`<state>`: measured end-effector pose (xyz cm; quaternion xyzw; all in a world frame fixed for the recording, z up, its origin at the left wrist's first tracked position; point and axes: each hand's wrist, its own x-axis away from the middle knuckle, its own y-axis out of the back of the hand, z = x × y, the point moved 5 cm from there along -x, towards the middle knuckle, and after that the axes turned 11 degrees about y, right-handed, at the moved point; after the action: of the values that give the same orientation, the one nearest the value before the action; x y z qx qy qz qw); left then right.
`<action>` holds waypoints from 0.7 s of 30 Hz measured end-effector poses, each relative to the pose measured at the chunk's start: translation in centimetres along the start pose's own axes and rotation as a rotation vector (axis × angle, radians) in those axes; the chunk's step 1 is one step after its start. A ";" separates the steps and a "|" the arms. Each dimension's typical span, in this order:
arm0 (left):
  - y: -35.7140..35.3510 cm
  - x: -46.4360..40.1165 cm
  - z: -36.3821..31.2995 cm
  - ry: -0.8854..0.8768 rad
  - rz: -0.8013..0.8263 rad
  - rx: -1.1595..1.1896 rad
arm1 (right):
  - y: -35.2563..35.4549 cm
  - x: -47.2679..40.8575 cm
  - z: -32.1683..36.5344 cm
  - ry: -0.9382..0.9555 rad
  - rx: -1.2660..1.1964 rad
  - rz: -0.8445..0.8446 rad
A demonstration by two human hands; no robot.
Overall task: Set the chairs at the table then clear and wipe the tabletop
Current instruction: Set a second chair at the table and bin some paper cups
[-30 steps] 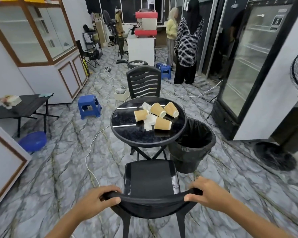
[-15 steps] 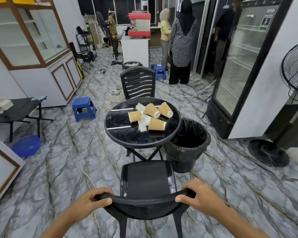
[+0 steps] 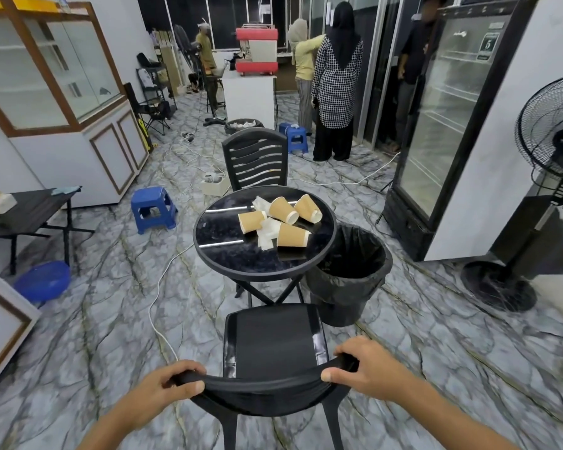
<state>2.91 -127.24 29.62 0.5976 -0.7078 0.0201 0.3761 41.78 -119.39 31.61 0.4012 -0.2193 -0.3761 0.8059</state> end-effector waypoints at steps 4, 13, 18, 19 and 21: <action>-0.2 0.2 -2.7 -0.035 -0.087 -0.133 | 1.9 0.2 0.2 -0.067 0.019 0.025; -4.9 -2.3 -12.2 -0.156 -0.145 -0.352 | 4.4 -0.7 -0.3 -0.100 0.105 -0.009; -8.2 -4.3 -15.3 -0.149 -0.126 -0.394 | 5.8 -0.7 -1.9 -0.116 0.082 -0.013; -8.8 -4.7 -15.9 -0.149 -0.114 -0.390 | 6.1 -0.7 -2.5 -0.124 0.073 -0.014; -10.0 -5.6 -17.1 -0.149 -0.093 -0.387 | 7.1 -0.8 -4.0 -0.125 0.063 -0.037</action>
<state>20.21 -117.26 34.55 0.5463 -0.6958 -0.1779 0.4311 46.95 -114.10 35.01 0.4060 -0.2737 -0.4081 0.7705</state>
